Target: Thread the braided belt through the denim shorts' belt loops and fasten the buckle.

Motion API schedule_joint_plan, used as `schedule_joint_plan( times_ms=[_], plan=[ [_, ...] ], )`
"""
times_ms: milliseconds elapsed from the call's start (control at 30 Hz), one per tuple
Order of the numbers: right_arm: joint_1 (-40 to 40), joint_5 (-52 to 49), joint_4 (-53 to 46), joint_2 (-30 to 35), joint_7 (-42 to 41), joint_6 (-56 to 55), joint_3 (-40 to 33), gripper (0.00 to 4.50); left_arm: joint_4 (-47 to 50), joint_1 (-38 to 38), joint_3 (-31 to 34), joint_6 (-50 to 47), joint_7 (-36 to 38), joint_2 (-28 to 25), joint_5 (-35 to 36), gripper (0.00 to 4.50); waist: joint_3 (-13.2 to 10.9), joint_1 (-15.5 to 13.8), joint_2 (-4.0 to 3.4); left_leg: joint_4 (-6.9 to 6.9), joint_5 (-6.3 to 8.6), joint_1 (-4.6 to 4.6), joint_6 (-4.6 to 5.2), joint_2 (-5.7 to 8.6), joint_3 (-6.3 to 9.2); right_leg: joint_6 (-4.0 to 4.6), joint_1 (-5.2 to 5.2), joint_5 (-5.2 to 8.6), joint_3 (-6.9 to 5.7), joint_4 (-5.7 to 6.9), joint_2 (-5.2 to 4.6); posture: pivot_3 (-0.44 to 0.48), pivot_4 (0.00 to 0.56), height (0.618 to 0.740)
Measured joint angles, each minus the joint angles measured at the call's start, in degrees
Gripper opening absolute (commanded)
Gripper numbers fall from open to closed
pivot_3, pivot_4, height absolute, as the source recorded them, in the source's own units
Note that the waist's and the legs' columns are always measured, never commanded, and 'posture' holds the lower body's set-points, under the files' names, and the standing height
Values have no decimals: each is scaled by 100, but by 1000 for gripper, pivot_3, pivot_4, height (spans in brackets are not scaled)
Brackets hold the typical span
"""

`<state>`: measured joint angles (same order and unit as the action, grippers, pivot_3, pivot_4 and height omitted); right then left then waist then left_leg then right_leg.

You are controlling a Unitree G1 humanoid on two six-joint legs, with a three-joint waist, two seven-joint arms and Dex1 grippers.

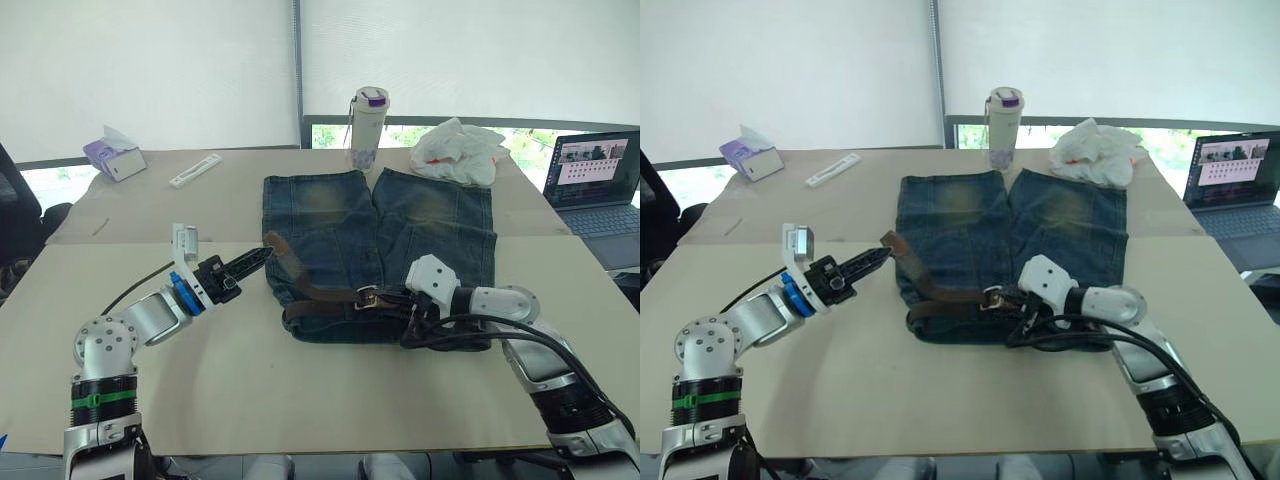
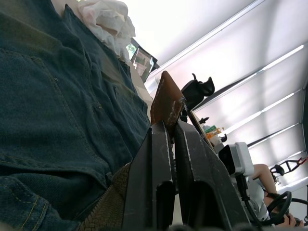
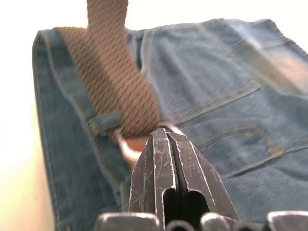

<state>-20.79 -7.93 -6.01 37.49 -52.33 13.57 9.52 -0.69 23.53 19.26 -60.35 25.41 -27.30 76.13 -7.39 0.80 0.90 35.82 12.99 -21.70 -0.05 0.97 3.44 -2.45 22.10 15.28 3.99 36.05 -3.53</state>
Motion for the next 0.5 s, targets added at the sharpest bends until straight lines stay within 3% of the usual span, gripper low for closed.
schedule_joint_plan(
  times_ms=[500],
  plan=[
    [-174, 696, 100, -97, 193, -137, 328, 29, 90, 144, -35, 1, -63, 103, 0, 0, 0, 12, 0, 0, 0, 2, 0, 2, 0, 0, 0, 0, 0, 2, 4, 0, 150, 740]
  ],
)
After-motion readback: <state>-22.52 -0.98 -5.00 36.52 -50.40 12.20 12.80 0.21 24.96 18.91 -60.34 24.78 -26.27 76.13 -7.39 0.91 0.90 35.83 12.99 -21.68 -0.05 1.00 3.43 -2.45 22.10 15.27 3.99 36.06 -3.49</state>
